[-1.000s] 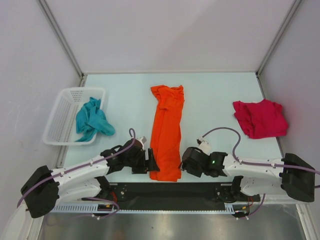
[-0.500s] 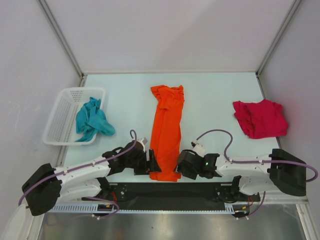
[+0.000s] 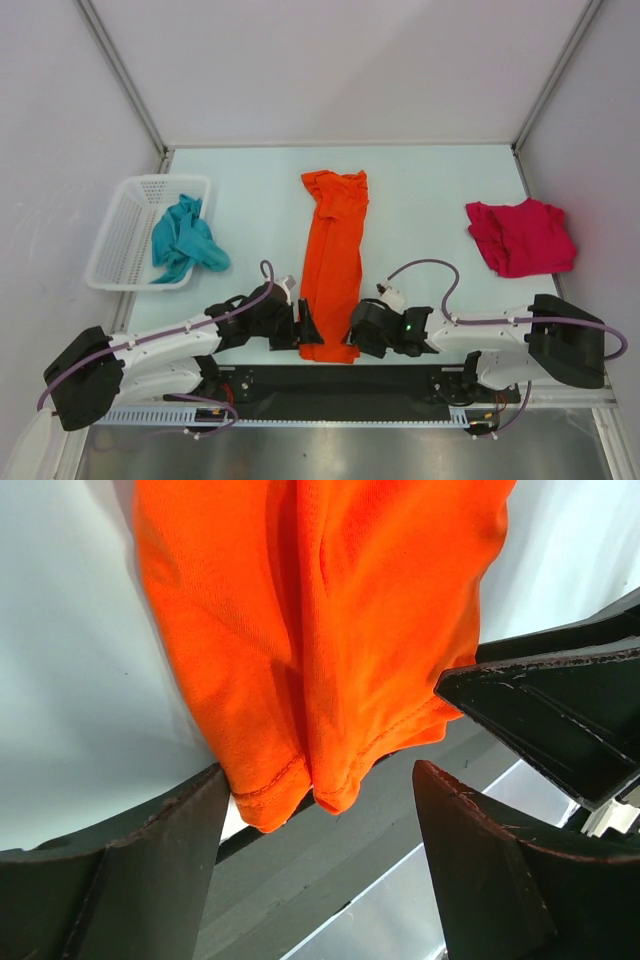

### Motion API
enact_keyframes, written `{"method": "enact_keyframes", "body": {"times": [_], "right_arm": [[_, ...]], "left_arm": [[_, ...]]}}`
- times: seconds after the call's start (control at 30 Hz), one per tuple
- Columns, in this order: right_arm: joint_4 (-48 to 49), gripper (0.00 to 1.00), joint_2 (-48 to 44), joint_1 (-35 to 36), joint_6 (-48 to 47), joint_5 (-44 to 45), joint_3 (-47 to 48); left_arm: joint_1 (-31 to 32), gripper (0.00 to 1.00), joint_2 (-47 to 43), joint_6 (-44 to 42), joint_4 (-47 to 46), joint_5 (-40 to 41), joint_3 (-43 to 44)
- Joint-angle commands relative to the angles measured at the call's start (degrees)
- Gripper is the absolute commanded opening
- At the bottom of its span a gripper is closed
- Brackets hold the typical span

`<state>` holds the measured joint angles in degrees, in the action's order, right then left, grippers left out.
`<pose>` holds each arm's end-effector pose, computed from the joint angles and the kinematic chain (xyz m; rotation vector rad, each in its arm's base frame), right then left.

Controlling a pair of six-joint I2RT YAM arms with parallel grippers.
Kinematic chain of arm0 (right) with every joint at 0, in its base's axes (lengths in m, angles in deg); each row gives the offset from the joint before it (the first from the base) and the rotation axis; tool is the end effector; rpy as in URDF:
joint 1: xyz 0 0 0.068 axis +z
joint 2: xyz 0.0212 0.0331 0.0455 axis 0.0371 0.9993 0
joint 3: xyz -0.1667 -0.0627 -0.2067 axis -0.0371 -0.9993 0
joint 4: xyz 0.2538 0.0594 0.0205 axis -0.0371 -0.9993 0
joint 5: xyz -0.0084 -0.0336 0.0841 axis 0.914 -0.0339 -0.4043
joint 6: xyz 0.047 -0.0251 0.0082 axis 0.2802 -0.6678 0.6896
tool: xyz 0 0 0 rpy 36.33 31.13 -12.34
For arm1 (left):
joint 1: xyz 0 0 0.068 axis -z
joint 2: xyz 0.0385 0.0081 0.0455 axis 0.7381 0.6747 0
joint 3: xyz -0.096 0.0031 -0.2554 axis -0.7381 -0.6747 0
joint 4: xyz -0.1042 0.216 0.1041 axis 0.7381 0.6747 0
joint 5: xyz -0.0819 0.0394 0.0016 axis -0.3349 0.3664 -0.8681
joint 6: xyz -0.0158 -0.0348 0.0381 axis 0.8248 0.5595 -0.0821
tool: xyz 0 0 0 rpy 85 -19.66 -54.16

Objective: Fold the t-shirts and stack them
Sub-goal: Grab the bottom of the folded rectangular tshirt with both arms

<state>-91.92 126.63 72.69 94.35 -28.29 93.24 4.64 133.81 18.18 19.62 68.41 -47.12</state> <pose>0.0837 0.2134 0.1540 0.3731 2.7046 0.6620 0.1042 -0.1465 0.1471 -0.0588 2.7522 -0.9836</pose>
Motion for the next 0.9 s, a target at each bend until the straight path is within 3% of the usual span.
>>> {"method": "enact_keyframes", "body": {"times": [0.0,0.07,0.2,0.27,0.3,0.33,0.53,0.8,0.87], "right_arm": [[-1.88,0.51,0.3,0.71,0.32,0.85,0.78],[-2.75,0.49,-0.23,0.8,0.49,1.11,0.86],[-4.69,0.48,-2.24,1.5,1.37,2.16,0.69],[-5.48,0.48,-2.78,1.68,1.55,2.25,0.69],[-5.74,0.47,-3.13,1.77,1.81,2.34,0.6],[-5.92,0.47,-3.48,1.94,1.72,2.34,0.69],[-5.66,0.48,-3.31,2.56,2.69,2.08,-0.1],[-4.08,0.48,-1.02,2.74,2.69,1.2,0.16],[-3.55,0.48,-0.58,2.74,2.6,1.11,0.16]], "left_arm": [[0.53,0.79,0.1,0.3,1.23,1.7,-1.42],[0.62,0.77,-0.6,0.48,1.5,1.71,-1.69],[1.06,0.47,-3.58,2.49,1.06,1.62,-3.7],[1.14,0.38,-5.08,3.11,0.88,1.44,-5.11],[1.14,0.23,-6.13,3.55,0.88,1.53,-5.46],[1.14,0.21,-6.4,3.73,0.97,1.53,-6.25],[1.23,0.31,-5.35,3.73,0.88,1.35,-6.17],[1.15,0.63,-2.62,2.5,0.97,1.0,-4.24],[1.23,0.65,-2.54,2.5,0.97,1.09,-4.15]]}}
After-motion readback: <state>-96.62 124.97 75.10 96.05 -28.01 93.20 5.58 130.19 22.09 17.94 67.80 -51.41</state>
